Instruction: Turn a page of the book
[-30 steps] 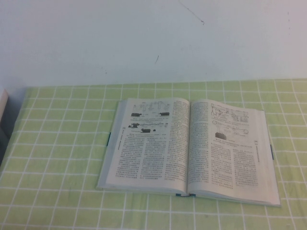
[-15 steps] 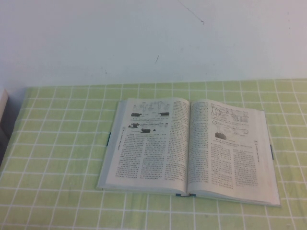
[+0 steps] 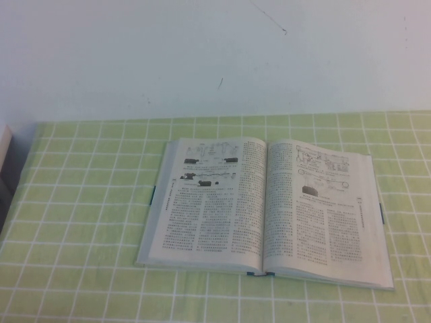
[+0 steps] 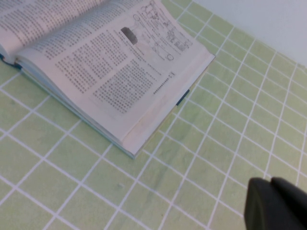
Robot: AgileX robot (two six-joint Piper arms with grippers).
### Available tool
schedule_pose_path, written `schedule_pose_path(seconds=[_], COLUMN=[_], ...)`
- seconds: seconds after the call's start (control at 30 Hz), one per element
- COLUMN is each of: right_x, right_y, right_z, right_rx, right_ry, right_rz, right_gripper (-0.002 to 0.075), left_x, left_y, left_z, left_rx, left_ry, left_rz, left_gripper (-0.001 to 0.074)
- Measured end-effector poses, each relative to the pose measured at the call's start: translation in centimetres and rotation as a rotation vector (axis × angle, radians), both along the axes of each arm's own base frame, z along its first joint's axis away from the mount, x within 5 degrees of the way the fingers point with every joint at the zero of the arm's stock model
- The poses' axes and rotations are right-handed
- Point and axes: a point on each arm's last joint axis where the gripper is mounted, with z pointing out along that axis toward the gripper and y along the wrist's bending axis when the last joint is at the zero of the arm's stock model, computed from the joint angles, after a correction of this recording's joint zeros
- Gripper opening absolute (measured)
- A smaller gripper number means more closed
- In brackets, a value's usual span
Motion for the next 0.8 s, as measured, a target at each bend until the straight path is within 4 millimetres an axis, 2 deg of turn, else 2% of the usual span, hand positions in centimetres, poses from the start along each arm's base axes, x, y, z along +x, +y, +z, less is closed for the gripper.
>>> schedule_pose_path(seconds=[0.03, 0.33, 0.8], right_x=[0.00, 0.00, 0.00], right_y=[0.00, 0.00, 0.00], right_z=[0.00, 0.00, 0.00], right_rx=[0.000, 0.000, 0.000], right_ry=[0.000, 0.000, 0.000], right_rz=[0.000, 0.000, 0.000], right_gripper=[-0.0002, -0.0002, -0.0002], left_x=[-0.01, -0.01, -0.02], left_y=[-0.07, -0.03, -0.02], left_z=[-0.01, -0.03, -0.06], left_rx=[-0.044, -0.051, 0.014], left_ry=[0.004, 0.006, 0.006], left_rz=[-0.006, 0.001, -0.016], left_gripper=[-0.0004, -0.0004, -0.0004])
